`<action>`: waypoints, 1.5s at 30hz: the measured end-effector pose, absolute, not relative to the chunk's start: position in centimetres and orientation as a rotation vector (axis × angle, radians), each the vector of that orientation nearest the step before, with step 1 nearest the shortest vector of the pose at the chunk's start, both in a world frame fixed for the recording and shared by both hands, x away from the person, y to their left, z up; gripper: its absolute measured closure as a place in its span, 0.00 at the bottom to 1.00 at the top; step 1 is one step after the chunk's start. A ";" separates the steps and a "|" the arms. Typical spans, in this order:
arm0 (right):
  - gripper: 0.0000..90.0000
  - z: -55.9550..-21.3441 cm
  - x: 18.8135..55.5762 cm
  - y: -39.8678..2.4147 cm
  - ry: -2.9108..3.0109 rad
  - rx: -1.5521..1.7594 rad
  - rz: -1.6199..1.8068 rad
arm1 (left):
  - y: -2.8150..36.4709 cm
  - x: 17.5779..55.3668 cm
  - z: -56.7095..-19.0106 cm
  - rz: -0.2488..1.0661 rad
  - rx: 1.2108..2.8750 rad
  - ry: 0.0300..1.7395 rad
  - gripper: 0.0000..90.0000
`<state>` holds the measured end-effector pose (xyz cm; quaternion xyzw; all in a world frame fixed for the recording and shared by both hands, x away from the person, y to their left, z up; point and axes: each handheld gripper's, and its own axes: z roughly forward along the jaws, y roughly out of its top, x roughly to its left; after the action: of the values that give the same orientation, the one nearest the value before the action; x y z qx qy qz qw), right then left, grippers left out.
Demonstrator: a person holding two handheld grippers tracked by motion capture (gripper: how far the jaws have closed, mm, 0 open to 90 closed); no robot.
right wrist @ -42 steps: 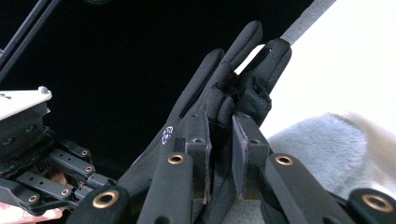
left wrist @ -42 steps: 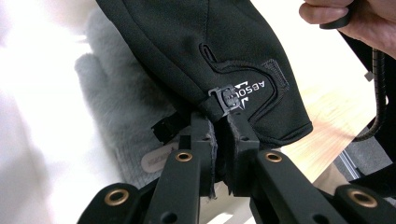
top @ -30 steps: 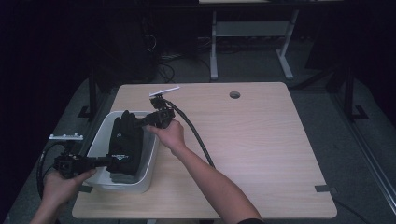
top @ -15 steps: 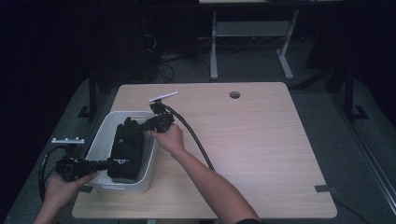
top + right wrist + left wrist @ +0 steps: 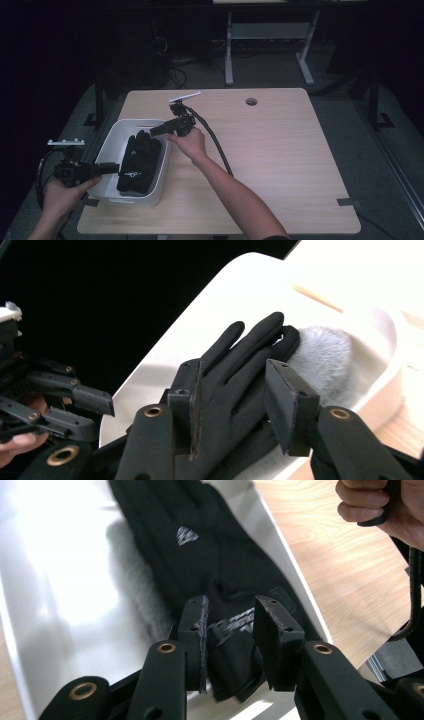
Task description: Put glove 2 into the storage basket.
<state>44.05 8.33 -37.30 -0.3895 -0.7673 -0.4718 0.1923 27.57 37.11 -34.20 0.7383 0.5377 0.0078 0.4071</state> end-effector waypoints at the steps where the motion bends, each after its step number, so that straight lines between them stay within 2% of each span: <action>1: 0.64 -37.1 44.1 8.0 -2.155 -1.092 -1.334 | 37.0 27.7 -34.0 0.019 1.862 1.348 0.74; 6: 0.59 -36.1 44.2 5.8 -2.140 -1.103 -1.378 | 36.0 28.1 -33.3 0.026 1.866 1.323 0.72; 22: 0.51 -34.5 44.1 1.0 -2.113 -1.139 -1.453 | 32.0 29.6 -31.9 0.007 1.883 1.232 0.66; 45: 0.45 -33.6 43.9 -4.6 -2.093 -1.227 -1.503 | 26.6 30.7 -30.8 -0.022 1.937 1.115 0.58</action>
<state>43.91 -4.55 -33.62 -0.4254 -0.7259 -0.5211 0.1433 30.74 26.65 -30.85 0.7790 0.4484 -0.0088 0.4382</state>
